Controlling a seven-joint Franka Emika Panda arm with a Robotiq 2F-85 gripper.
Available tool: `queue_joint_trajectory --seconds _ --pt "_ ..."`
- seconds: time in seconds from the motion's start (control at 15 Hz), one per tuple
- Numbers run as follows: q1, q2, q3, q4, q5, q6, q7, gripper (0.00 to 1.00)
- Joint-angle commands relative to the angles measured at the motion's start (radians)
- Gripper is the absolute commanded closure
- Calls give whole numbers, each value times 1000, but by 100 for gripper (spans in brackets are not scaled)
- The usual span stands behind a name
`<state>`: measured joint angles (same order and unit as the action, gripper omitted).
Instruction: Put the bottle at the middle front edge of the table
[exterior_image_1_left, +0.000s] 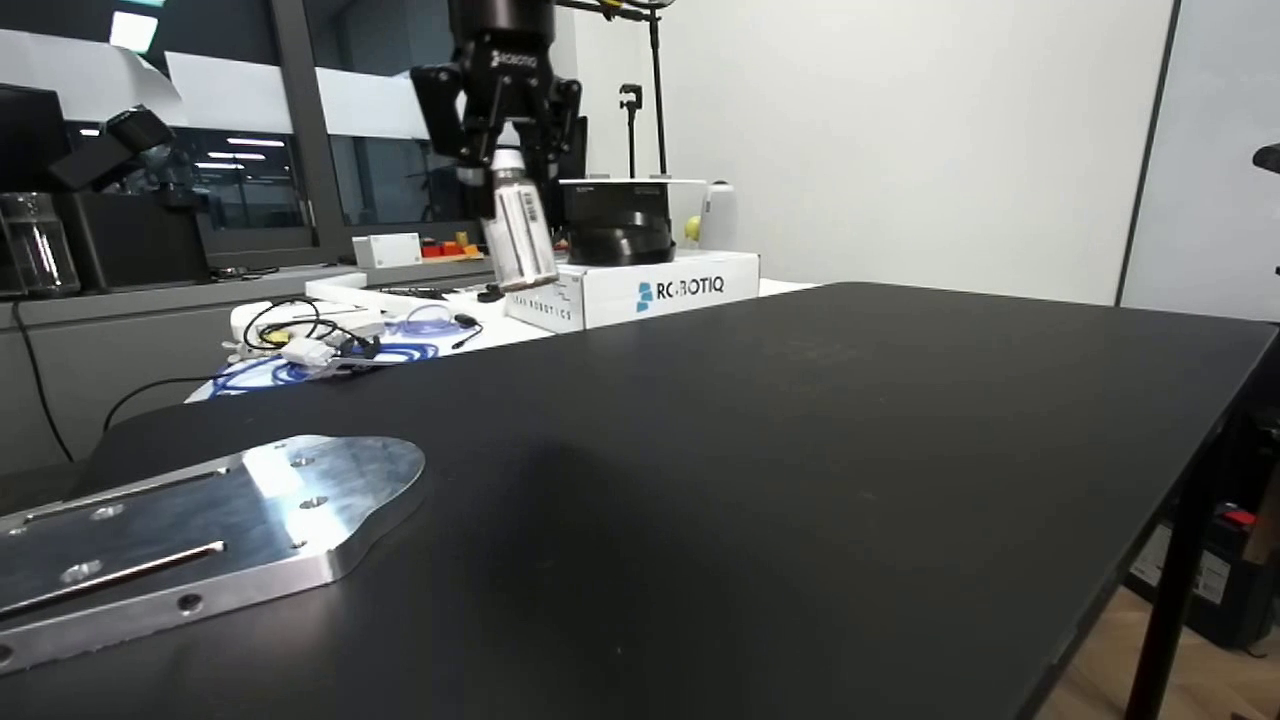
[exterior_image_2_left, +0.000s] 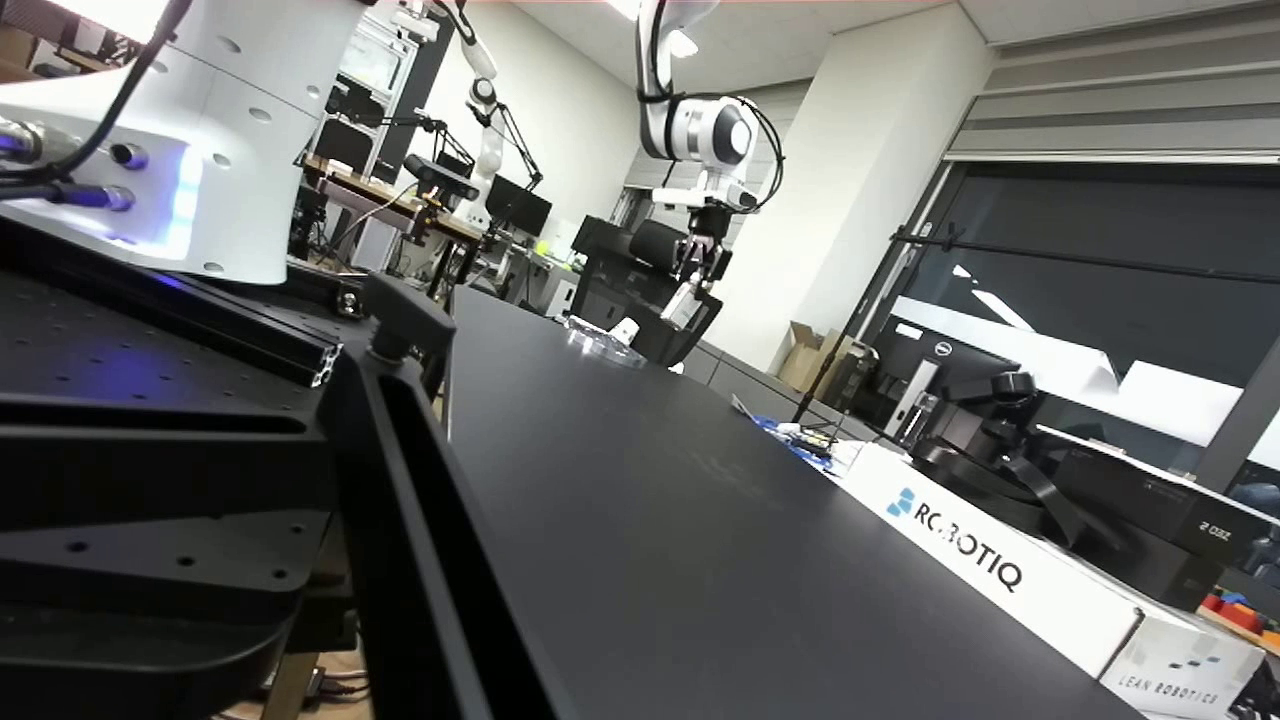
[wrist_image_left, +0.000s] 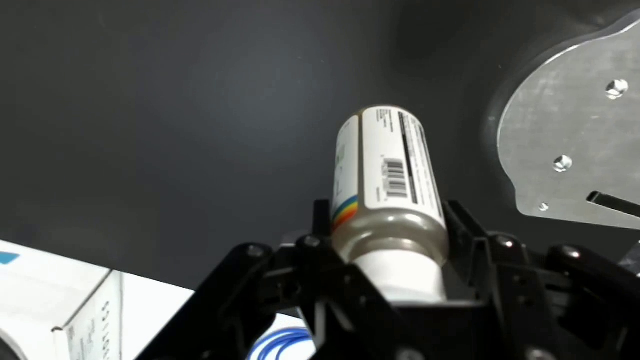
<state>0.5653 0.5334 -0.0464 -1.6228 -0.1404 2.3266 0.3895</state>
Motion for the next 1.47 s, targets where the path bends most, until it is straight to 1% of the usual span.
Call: queue_joint_trajectory --seconds 0.0,0.27,0.33,0.53,0.73,0.8,0.87,0.93,1.07,1.4 --pt "-91 -172 28 -209 -52 41 6 69" --pt "-185 -258 19 -313 -103 84 39 69" --pt "-204 -275 3 -348 -139 138 67 69" --pt "-250 -297 -46 -405 -264 284 177 69" --pt "-277 -275 -101 -413 -362 355 279 69" --pt "-286 -266 -107 -402 -366 342 292 69" --pt "-308 -263 -86 -405 -307 294 254 69" --pt "-309 -256 -79 -393 -329 322 226 44" --pt "-321 -250 -81 -397 -317 309 226 44" --pt "-320 -250 -76 -398 -314 305 225 44"
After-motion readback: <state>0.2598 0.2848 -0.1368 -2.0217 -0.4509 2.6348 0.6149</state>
